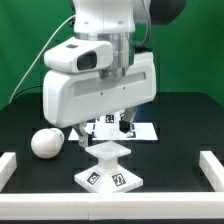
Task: Assemble lamp
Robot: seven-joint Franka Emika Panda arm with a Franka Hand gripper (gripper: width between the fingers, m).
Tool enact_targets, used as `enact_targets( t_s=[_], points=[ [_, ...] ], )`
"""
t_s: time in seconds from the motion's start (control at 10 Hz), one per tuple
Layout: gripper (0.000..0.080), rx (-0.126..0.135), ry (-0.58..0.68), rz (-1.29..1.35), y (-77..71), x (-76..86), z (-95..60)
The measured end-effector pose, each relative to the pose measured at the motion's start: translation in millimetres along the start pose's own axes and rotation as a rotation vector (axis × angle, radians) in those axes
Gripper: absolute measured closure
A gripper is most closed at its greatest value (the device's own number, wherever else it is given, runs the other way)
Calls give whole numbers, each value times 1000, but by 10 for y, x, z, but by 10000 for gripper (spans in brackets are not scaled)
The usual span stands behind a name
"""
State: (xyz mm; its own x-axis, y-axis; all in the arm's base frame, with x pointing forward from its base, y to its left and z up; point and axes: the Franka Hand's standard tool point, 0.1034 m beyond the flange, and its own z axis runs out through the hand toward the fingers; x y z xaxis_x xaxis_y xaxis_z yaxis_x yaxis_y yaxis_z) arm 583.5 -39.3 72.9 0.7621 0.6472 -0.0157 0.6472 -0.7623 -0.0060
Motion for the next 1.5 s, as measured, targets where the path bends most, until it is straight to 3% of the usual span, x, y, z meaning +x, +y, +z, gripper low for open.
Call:
enact_targets(
  t_s=[0.2,0.6,0.7,1.1,1.2,1.4,1.5],
  points=[
    [100,4,-3,9,-13,4,152],
    [100,0,3,-4,-26,5,225],
    [227,0,3,-5,-28,7,226],
    [269,-2,6,27,-39,27,223],
    [269,-8,21,126,-93,121,212],
    [269,15,51,304,-182,350,199],
    [269,15,66,363,-183,532,186]
  ],
)
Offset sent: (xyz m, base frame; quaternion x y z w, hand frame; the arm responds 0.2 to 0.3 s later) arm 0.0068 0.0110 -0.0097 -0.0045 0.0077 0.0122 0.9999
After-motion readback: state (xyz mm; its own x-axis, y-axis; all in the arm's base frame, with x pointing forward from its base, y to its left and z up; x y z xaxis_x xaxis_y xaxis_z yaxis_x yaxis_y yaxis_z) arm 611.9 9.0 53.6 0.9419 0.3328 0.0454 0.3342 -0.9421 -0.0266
